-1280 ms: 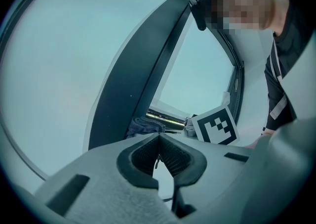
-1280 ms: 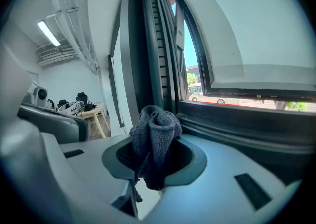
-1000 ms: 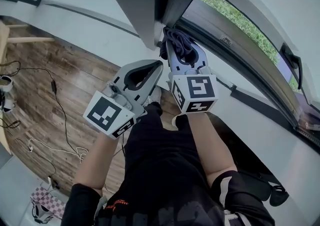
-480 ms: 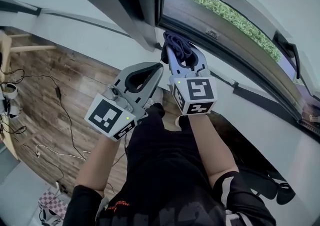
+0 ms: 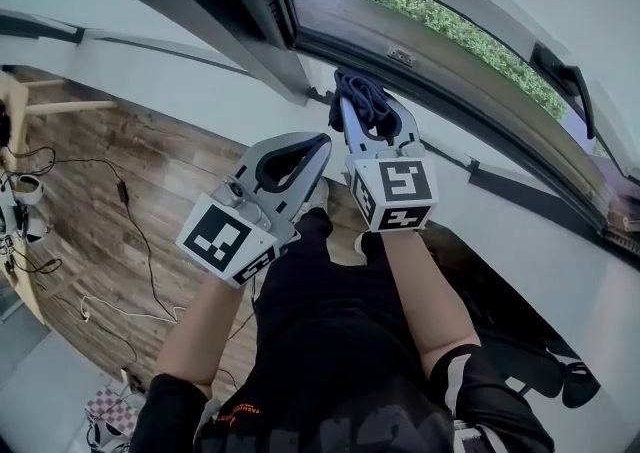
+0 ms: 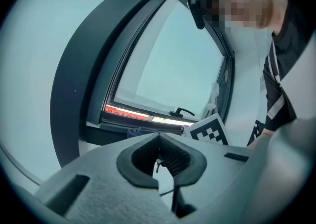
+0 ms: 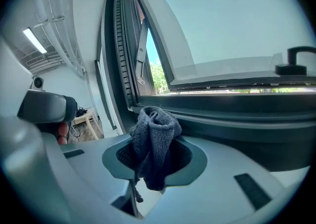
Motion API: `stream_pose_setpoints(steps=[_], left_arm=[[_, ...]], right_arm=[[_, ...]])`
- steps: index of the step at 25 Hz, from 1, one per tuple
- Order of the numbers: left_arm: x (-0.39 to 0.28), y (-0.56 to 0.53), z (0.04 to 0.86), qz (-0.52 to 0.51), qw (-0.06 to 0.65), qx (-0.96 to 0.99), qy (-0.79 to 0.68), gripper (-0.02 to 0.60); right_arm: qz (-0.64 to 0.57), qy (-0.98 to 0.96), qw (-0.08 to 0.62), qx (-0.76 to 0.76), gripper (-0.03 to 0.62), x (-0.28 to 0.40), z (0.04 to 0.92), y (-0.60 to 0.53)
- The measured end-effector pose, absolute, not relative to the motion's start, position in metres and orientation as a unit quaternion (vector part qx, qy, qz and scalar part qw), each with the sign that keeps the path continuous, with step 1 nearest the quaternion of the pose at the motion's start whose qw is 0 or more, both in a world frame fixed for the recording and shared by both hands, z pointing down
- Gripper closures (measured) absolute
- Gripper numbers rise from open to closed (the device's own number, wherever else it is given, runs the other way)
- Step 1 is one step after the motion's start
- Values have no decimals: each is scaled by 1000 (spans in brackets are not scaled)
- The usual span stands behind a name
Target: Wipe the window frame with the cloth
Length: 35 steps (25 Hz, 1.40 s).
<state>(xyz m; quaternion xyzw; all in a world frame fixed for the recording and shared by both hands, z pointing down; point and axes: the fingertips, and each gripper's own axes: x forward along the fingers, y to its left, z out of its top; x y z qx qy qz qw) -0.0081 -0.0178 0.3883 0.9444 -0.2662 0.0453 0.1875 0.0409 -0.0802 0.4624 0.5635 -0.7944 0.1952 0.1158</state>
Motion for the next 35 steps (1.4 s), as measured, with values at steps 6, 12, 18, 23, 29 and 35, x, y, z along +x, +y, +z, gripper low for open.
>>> stream_pose_setpoints(steps=[6,12,18,23,29,35], left_arm=[[-1,-9,385,50,186,945,-266,563],[12,-2,381,56,182,947,-259,563],[21,4,378,63,178,947,-258,563],[21,6,371,62,173,948,-260,563],[20,9,354,55,164,950,-262,563],[20,10,326,43,146,954,-259,563]], right_arm=[[197,-789,112,572,491,56,461,-73],[201,-784,108,577,491,71,460,-65],[206,-783,105,577,491,80,460,-59],[205,-790,97,570,491,77,451,-54],[188,-802,82,561,491,79,421,-47],[167,-813,72,553,491,81,378,-38]])
